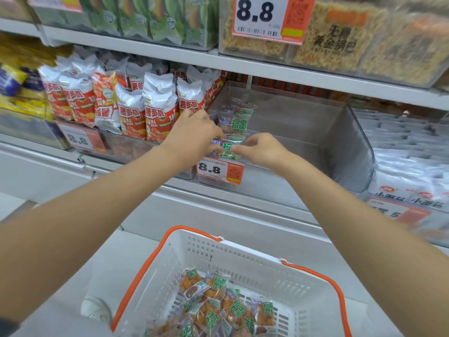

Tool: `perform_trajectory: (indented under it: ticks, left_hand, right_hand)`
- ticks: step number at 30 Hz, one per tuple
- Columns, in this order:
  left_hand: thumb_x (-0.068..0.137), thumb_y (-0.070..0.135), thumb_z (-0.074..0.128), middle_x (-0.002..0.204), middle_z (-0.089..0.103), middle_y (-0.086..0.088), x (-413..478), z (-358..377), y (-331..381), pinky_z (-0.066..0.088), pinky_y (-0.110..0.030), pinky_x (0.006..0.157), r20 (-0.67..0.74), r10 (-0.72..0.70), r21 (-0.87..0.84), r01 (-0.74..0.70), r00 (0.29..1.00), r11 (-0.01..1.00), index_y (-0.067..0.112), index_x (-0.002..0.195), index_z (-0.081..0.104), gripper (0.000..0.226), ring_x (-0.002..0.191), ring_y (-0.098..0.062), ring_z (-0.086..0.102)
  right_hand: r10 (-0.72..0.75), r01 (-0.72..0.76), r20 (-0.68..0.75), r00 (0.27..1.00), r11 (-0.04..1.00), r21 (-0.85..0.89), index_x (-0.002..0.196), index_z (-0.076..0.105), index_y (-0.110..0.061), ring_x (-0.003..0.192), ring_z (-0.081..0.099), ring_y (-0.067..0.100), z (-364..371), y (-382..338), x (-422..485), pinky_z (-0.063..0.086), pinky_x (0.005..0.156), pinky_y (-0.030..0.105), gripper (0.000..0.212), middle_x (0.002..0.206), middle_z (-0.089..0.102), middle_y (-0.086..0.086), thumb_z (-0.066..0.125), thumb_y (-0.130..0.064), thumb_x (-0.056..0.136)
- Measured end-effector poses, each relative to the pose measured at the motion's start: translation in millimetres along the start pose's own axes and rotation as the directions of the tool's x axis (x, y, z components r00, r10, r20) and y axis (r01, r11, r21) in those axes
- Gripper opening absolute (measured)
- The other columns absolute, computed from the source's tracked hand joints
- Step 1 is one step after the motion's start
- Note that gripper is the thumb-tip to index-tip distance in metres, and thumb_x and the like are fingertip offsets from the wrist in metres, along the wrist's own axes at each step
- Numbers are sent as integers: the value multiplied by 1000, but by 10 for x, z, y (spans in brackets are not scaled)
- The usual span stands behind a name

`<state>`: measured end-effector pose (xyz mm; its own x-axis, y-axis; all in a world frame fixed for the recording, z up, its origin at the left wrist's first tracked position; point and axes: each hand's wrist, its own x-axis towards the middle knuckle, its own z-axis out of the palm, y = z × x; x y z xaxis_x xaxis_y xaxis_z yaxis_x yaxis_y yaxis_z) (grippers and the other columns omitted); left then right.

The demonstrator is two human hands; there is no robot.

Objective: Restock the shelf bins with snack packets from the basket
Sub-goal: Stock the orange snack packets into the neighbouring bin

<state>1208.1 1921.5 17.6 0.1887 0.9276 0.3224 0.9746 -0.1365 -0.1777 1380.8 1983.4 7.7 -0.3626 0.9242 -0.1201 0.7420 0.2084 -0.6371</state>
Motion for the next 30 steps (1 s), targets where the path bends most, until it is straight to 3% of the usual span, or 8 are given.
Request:
perform_trajectory:
  ticks: [4, 7, 12, 17, 22, 25, 28, 30]
  left_hand:
    - [90, 37, 62, 94, 61, 1, -306, 40, 287, 41, -35, 72, -206, -128, -246, 75, 970, 966, 19, 97, 63, 19, 93, -22, 56]
    - [86, 29, 67, 89, 51, 3, -605, 158, 571, 44, -36, 61, -187, -195, -441, 95, 963, 892, 20, 87, 53, 16, 79, -20, 54]
    - [89, 38, 62, 92, 49, 8, -1047, 592, 886, 45, -35, 69, 191, -124, -496, 205, 974, 844, 25, 89, 50, 18, 82, -19, 55]
    - [92, 34, 59, 111, 61, 4, -1375, 1017, 979, 42, -28, 78, 663, 95, -331, 177, 743, 927, 23, 105, 60, 18, 104, -17, 56]
    - [95, 29, 56, 123, 59, 2, -1569, 1175, 1125, 42, -28, 79, 824, 234, -299, 46, 516, 953, 20, 121, 57, 28, 109, -19, 55]
    - [96, 31, 55, 129, 55, 2, -1629, 1212, 1146, 39, -26, 82, 837, 264, -321, 39, 480, 946, 21, 128, 54, 33, 114, -18, 52]
    - [96, 31, 56, 128, 55, 2, -1681, 1253, 1161, 39, -26, 83, 844, 287, -333, 24, 454, 943, 21, 126, 54, 32, 111, -17, 52]
    - [96, 31, 56, 127, 55, 1, -1694, 1261, 1164, 42, -27, 86, 852, 292, -335, 23, 435, 942, 21, 127, 53, 33, 112, -18, 52]
  right_hand:
    - [-317, 338, -384, 867, 941, -12, 100, 68, -15, 79, 59, 15, 46, 166, -451, 50, 79, 32, 18, 87, 66, -3, 64, -11, 83]
    - [-412, 438, -388, 824, 899, -24, 91, 69, -16, 68, 57, 14, 251, 394, -778, 46, 69, 26, 18, 79, 66, -5, 62, -4, 80]
    - [-360, 358, -98, 928, 933, -36, 94, 71, -16, 71, 58, 14, 781, 925, -1077, 49, 72, 30, 17, 83, 67, -5, 61, -7, 83]
    - [-131, 212, 329, 935, 952, -223, 105, 70, -16, 92, 61, 15, 1351, 1547, -1209, 47, 85, 25, 25, 106, 70, 0, 54, -10, 87]
    - [193, 107, 651, 734, 913, -393, 119, 61, -7, 98, 59, 24, 2001, 2094, -1532, 48, 80, 32, 34, 107, 62, 7, 62, -22, 89]
    - [248, 123, 762, 597, 911, -393, 130, 56, -8, 104, 59, 26, 2200, 2260, -1806, 48, 84, 36, 41, 111, 60, 10, 60, -23, 93]
    - [275, 213, 809, 520, 875, -435, 111, 63, -3, 78, 53, 19, 2422, 2371, -2003, 43, 61, 26, 24, 82, 51, 2, 62, -11, 89]
    - [300, 227, 802, 516, 855, -466, 102, 61, 2, 79, 52, 19, 2581, 2391, -2072, 43, 59, 26, 17, 80, 49, 5, 62, -5, 87]
